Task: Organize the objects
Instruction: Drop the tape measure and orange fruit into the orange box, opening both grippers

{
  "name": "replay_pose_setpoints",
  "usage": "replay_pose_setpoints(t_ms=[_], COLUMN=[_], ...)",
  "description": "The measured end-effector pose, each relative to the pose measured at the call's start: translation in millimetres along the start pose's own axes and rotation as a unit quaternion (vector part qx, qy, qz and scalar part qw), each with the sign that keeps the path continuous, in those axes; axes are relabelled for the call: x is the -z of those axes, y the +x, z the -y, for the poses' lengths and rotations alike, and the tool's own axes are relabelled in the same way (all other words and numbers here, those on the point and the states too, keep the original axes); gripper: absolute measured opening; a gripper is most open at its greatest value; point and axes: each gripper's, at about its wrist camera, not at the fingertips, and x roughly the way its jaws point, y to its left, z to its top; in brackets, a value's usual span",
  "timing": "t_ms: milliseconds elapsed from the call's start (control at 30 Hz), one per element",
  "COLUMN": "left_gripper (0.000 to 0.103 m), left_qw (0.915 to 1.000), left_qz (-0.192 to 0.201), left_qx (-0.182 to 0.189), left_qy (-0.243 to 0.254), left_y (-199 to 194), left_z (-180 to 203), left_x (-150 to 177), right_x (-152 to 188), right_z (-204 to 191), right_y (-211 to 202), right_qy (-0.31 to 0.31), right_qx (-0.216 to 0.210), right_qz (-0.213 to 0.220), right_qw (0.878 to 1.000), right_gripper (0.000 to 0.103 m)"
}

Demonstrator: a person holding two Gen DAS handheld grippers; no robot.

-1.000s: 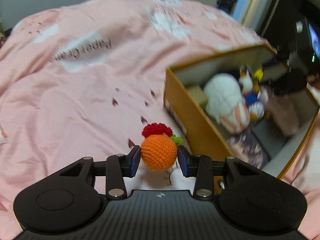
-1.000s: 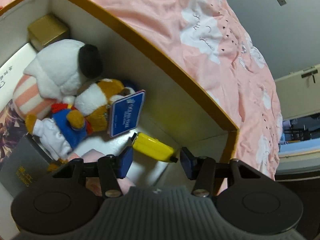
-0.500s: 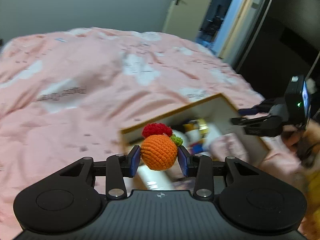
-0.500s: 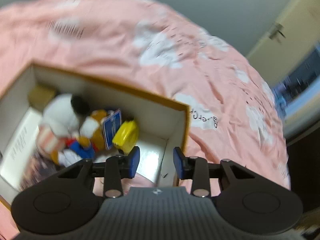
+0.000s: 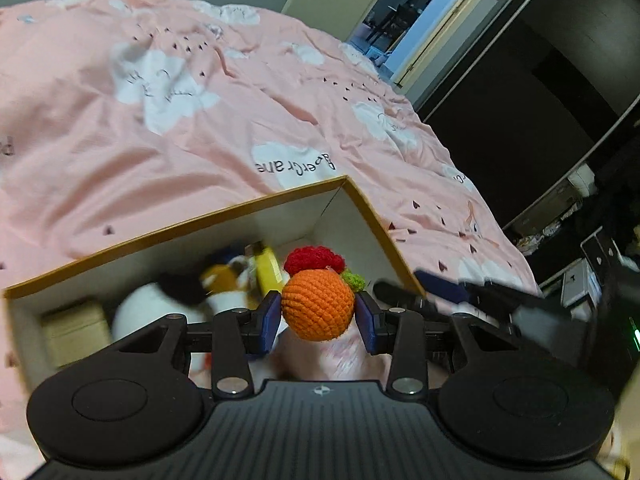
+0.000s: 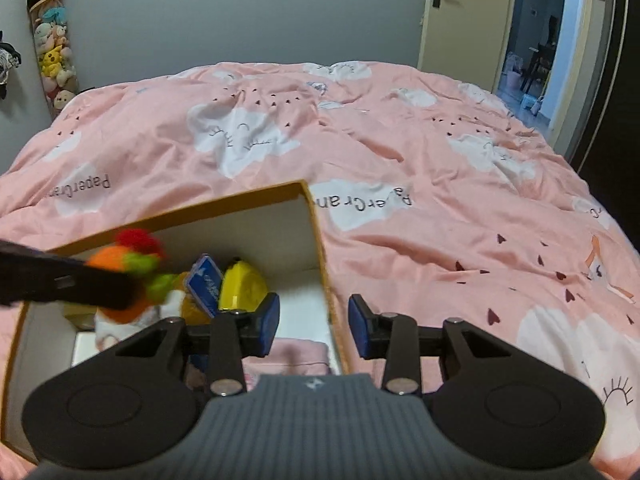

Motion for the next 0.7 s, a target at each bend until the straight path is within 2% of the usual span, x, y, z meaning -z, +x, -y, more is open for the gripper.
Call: replay_pose_setpoints(t_ms=[100,267,433,500,567,700], left_gripper=[0.045,0.045,0.046,0.047,0.055,0.056], left_qw=[0.9999,0.9991,0.9989,0.9985,0.9984,0.9990], left_qz=[-0.008,-0.033,-0.031,-0.035,-0.033,-0.013], left_qx=[0.003,-0.015,-0.032,-0.032,-0.028,-0.032], left_qy=[-0.015,-0.021,-0.016,-0.029,-0.036,-0.028], left_y=[25,58,74,75,72,53], left_z=[3,7,12,10,9,15], left_x=[-8,-13,-11,-10,-9,-9], right_x=[4,11,15,17,17,19], right_z=[8,16,19,17,16,13], right_y=[3,4,5,3,0,-9], right_qy=[0.016,0.026,0.033,0.030,0.026,0.022], right_qx=[-0.011,-0.010,-0.017,-0.017,-0.015,-0.016], right_qz=[-0.003,-0.004,-0.005,-0.006,-0.005,0.000], right_qw=[1.000,1.000,0.999,0.999,1.000,1.000], right_gripper=[0.043,0.044,0.047,0.048,0.049,0.052])
